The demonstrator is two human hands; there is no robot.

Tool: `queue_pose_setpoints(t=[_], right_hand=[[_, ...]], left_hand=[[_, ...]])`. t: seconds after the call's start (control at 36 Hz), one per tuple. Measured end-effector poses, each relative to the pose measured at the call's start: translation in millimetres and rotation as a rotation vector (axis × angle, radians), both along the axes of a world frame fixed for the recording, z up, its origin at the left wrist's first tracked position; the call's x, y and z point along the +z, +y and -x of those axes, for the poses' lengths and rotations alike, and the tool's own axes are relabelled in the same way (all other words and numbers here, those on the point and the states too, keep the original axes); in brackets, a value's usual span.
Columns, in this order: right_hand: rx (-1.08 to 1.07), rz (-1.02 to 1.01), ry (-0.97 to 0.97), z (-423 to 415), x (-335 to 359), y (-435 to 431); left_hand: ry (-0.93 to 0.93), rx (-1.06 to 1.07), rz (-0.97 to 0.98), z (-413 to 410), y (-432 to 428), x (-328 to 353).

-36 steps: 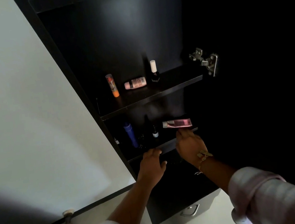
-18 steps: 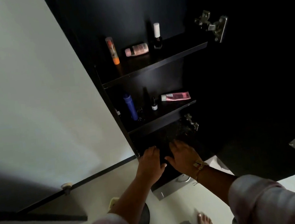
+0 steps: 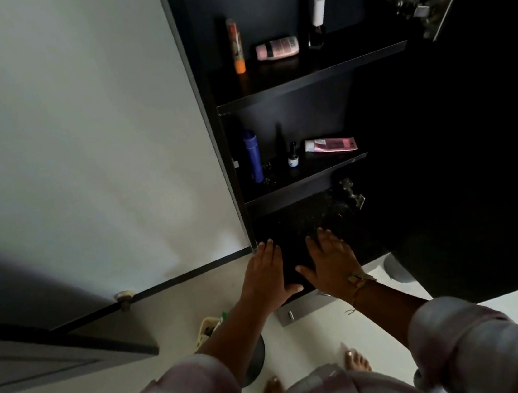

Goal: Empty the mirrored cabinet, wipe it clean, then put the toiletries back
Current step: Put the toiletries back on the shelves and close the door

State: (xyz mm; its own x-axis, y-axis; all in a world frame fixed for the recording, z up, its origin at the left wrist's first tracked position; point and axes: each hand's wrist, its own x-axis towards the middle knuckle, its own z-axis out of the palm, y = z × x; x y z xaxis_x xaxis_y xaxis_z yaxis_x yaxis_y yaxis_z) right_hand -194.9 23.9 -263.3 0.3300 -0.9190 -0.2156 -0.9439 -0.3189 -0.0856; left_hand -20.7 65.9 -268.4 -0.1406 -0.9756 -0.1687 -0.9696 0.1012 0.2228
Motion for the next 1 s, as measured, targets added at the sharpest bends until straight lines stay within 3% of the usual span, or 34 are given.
queue_pose_setpoints(t=[0.39,0.56,0.67,0.83,1.0], right_hand=[[-0.039,0.01,-0.004,-18,5,23],[-0.18,0.004,-0.147,-20,7,37],[-0.419,0.01,-0.424,-4,20,48],[-0.801,-0.009,-0.483,57,19,61],[-1.577,-0.016,-0.807,122,17,69]], left_hand=[[0.033,-0.047,0.013,-22,12,-2],[0.067,-0.076,0.035,-26,17,-8],[0.108,-0.061,0.025,-19,15,-7],[0.155,-0.026,0.009,4,13,-6],[0.247,0.066,-0.032,36,17,2]])
